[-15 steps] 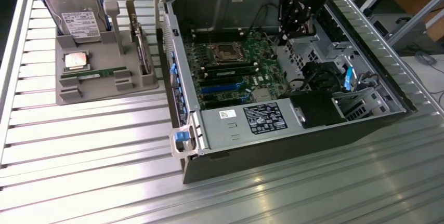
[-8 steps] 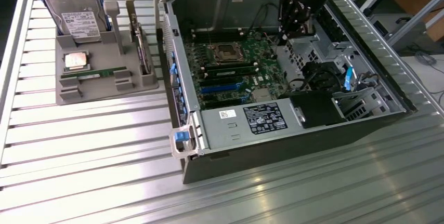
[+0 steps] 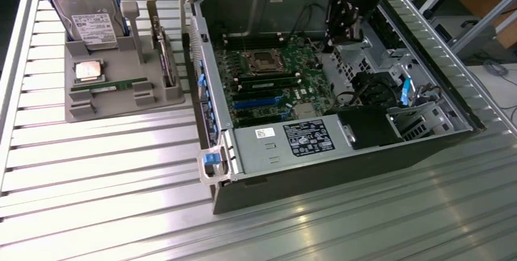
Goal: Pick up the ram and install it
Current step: 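Press down the ram until it locks into place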
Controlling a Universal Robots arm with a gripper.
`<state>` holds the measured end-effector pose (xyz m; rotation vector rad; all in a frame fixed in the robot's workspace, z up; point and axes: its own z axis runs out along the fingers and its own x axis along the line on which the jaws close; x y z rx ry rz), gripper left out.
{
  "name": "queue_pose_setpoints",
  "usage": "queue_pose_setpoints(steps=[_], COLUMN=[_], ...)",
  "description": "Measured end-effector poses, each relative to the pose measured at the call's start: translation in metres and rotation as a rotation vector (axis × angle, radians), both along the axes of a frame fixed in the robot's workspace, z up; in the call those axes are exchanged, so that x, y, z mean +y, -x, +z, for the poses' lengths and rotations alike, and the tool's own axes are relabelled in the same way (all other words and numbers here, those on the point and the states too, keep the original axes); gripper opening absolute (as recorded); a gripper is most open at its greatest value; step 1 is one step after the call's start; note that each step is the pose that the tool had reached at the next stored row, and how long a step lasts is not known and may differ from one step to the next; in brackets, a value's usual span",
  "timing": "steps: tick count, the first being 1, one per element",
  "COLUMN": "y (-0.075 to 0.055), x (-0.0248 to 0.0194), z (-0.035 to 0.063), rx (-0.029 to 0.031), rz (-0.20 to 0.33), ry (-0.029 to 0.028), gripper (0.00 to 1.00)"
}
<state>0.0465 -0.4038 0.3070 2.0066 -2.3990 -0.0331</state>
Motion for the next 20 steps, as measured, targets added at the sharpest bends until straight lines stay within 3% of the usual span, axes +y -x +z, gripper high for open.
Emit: queue_pose_setpoints(steps=[6, 17, 20], y=[0.0000, 0.0000, 0.0000], x=[0.0000, 0.0000, 0.0000], z=[-0.0005, -0.0017, -0.0018], rx=[0.0000, 0.0001, 0.0000], rz=[-0.131, -0.317, -0.346], ry=[0.0001, 0.0001, 0.0001], gripper=[0.10, 0.10, 0.10])
